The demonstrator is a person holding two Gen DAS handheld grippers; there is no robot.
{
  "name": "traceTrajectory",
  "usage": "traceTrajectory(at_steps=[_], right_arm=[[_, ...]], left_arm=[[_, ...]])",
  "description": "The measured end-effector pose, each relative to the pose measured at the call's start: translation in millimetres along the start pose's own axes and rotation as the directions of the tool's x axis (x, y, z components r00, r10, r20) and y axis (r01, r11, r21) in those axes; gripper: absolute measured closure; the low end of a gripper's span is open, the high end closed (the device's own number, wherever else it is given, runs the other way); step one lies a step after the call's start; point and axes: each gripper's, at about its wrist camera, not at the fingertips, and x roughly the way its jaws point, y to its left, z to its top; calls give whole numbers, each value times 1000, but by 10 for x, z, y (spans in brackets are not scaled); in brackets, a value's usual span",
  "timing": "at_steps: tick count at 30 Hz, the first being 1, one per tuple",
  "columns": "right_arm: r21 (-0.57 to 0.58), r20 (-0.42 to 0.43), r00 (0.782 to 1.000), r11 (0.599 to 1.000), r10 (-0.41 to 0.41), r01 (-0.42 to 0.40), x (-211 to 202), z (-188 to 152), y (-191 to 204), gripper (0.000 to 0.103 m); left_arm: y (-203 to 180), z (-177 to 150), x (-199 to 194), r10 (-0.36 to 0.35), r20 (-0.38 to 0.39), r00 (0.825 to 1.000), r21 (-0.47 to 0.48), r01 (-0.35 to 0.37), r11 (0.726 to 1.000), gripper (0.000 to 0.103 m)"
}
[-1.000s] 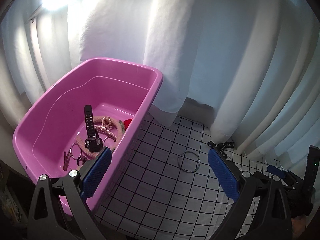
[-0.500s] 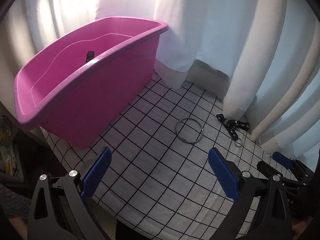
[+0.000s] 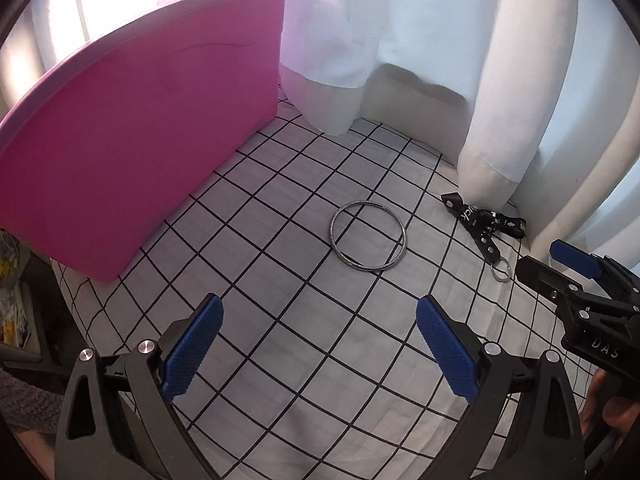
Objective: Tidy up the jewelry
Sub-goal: 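Lower the left tool around the silver bangle while the right tool reaches the black lanyard strap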
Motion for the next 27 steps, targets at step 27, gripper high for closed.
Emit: traceTrajectory(at_steps=[27], right_arm=[[-91, -51, 997, 994, -61, 56, 839, 330, -295, 30]], left_arm=[[-291, 219, 905, 26, -36, 999, 9, -26, 1000, 8]])
